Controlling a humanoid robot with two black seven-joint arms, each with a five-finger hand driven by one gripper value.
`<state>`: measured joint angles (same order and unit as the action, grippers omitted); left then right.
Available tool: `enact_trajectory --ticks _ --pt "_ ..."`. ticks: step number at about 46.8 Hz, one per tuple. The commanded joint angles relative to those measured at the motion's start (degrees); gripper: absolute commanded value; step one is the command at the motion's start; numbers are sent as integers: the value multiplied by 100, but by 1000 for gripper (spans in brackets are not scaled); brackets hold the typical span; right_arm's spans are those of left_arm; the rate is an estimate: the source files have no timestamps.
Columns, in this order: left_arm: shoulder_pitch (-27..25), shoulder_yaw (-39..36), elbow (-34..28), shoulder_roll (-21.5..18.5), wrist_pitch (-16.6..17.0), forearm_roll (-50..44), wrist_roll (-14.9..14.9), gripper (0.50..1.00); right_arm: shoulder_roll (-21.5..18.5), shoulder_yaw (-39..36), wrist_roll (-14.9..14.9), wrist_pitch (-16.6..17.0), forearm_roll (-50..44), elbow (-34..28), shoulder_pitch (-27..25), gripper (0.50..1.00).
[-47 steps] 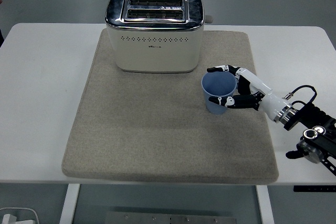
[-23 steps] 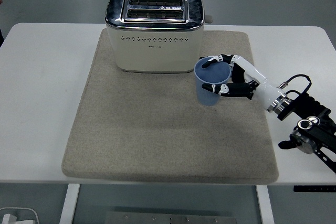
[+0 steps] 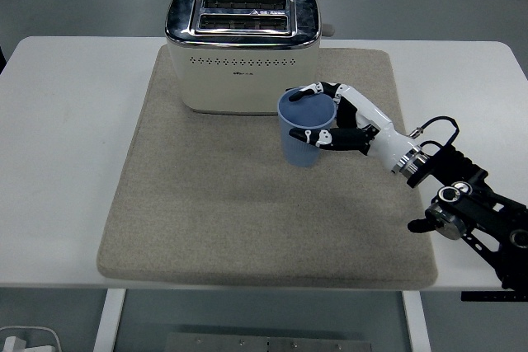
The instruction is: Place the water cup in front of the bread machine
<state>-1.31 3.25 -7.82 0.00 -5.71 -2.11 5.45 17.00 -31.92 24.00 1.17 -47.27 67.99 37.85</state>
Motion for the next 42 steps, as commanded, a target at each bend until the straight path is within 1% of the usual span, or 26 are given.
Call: enact_trajectory --ticks 1,11,42 --pt "0 0 0 0 0 0 0 1000 -126 10 -9 -55 -10 -31 56 627" --pt "0 0 0 0 0 0 0 1000 -311 125 -18 -108 -19 -128 126 633" --pt "0 0 0 0 0 0 0 1000 -1374 485 -9 -152 -54 -919 592 635"
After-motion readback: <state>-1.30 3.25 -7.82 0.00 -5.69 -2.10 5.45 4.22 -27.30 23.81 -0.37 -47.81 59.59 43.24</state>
